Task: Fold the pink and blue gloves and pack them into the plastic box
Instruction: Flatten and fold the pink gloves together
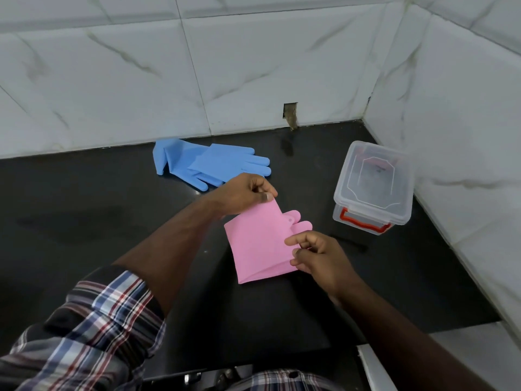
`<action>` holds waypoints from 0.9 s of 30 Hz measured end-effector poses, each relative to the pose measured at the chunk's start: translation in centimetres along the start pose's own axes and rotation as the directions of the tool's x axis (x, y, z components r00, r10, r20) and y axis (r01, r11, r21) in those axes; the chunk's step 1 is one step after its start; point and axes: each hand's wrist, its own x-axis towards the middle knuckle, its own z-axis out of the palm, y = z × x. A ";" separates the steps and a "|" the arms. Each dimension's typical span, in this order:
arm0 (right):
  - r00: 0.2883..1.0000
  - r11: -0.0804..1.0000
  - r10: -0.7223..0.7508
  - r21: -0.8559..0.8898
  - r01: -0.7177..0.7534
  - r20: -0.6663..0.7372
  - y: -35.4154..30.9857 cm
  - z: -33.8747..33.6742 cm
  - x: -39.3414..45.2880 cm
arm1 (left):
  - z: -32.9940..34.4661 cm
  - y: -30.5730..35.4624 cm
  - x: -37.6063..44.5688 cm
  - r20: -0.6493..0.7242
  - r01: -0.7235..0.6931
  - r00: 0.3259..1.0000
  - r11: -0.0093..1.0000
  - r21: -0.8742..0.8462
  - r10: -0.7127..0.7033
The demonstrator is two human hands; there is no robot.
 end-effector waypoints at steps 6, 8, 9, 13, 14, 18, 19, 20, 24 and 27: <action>0.995 0.965 0.097 0.244 -0.095 0.002 0.9 -0.8 1.0 | 1.9 0.1 1.2 -0.045 0.017 0.999 1.000 -0.007 -0.017; 0.993 0.954 0.122 0.276 -0.117 0.000 1.2 -1.1 1.2 | 2.5 0.0 1.5 -0.059 0.025 0.998 1.000 0.013 -0.024; 0.991 0.950 0.132 0.287 -0.127 0.002 1.2 -1.1 1.3 | 2.8 -0.1 1.6 -0.063 0.026 0.998 0.999 0.023 -0.025; 0.989 0.940 0.145 0.312 -0.139 0.003 1.5 -1.1 1.5 | 2.8 -0.5 1.6 -0.048 0.036 0.998 0.997 0.066 -0.033; 0.989 0.938 0.145 0.316 -0.139 0.003 1.6 -1.1 1.5 | 2.6 -0.7 1.4 -0.040 0.040 0.999 0.997 0.070 -0.037; 0.988 0.931 0.155 0.334 -0.145 -0.005 1.9 -1.1 1.7 | 0.9 -2.1 0.1 0.007 0.080 0.997 0.994 0.080 -0.081; 0.988 0.929 0.157 0.340 -0.145 -0.008 2.0 -1.0 1.7 | 0.6 -2.6 -0.4 0.016 0.096 0.995 0.992 0.088 -0.098; 0.987 0.928 0.159 0.343 -0.146 -0.012 2.0 -1.0 1.8 | 0.2 -3.1 -0.9 0.018 0.113 0.993 0.989 0.095 -0.116; 0.985 0.928 0.172 0.341 -0.152 -0.028 2.1 -0.9 1.9 | -1.0 -4.8 -3.2 0.006 0.162 0.987 0.985 0.054 -0.163; 0.981 0.916 0.190 0.365 -0.164 -0.036 2.2 -0.8 2.1 | -1.3 -5.4 -4.3 0.035 0.183 0.983 0.983 -0.029 -0.182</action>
